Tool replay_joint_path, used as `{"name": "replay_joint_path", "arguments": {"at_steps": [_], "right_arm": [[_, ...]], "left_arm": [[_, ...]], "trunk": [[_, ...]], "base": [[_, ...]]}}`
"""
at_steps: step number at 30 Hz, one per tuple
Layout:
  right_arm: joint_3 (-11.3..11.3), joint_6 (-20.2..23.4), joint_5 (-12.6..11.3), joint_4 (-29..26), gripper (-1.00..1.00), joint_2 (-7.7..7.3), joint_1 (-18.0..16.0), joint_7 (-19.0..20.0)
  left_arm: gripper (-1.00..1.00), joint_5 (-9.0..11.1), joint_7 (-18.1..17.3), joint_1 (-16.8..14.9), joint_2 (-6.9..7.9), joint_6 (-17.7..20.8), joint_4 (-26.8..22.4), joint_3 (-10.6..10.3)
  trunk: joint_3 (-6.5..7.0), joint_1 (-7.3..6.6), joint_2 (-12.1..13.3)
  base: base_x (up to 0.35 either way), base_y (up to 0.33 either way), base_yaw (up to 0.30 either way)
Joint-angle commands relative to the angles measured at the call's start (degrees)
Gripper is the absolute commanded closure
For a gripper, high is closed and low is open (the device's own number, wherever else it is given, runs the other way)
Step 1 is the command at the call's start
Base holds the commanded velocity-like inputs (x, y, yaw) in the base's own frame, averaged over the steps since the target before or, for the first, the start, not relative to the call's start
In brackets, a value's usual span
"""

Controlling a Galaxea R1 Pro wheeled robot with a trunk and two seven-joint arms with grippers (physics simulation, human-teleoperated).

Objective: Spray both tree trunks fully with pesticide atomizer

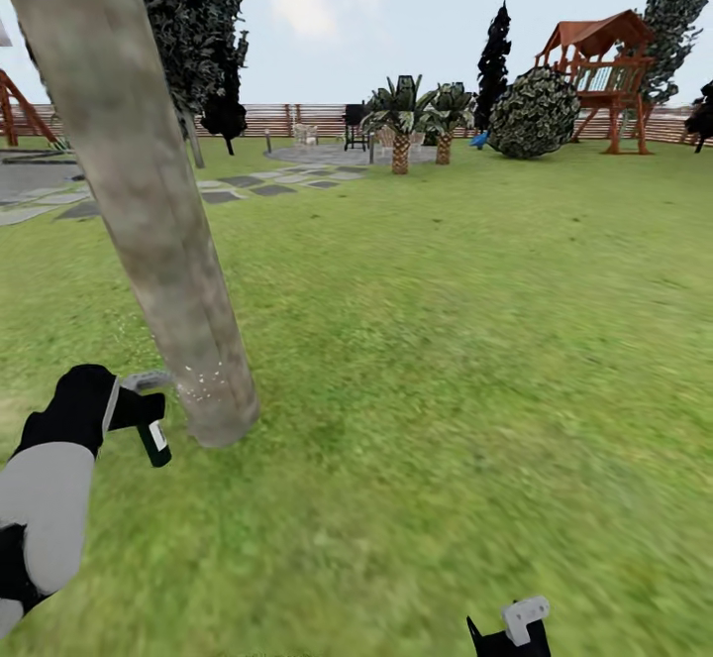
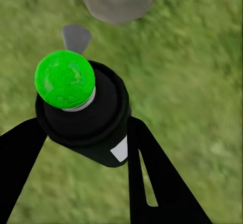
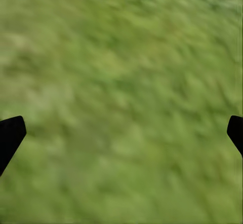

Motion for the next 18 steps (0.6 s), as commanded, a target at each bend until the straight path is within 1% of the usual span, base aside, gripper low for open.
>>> {"name": "replay_joint_path", "arguments": {"at_steps": [1,3,5,7,11,18], "right_arm": [[-0.5,-0.2,0.1,0.0,-1.0,-0.01,0.0,0.4],[-0.5,-0.2,0.1,0.0,-1.0,-0.01,0.0,0.5],[-0.5,-0.2,0.1,0.0,-1.0,-0.01,0.0,0.5],[-0.4,-0.1,0.1,0.0,-1.0,-0.01,0.0,0.5],[-0.4,-0.1,0.1,0.0,-1.0,-0.01,0.0,0.5],[-0.4,-0.1,0.2,0.0,-1.0,-0.01,0.0,0.5]], "left_arm": [[1.0,-0.8,-0.5,-0.4,-0.1,0.2,0.0,0.2],[1.0,-0.9,-0.5,-0.8,0.05,0.3,0.0,0.0],[1.0,-1.0,-0.5,-1.0,0.39,0.3,-0.4,-1.1],[1.0,-1.1,-0.5,-1.0,0.55,0.3,-1.3,-1.7],[1.0,-1.1,-0.5,-1.0,0.6,0.3,-3.0,-1.8],[1.0,-1.1,-0.5,-0.8,0.6,0.7,-3.2,-1.8]], "trunk": [[-0.05,-0.01,0.0],[-0.05,-0.01,0.0],[-0.05,-0.01,0.0],[-0.05,-0.01,0.0],[-0.05,-0.01,0.0],[-0.05,-0.01,0.0]], "base": [[0.0,0.0,0.276],[0.0,0.0,0.217],[0.0,0.0,0.045],[0.025,-0.101,0.01],[0.088,-0.24,0.001],[0.041,-0.271,0.0]]}}
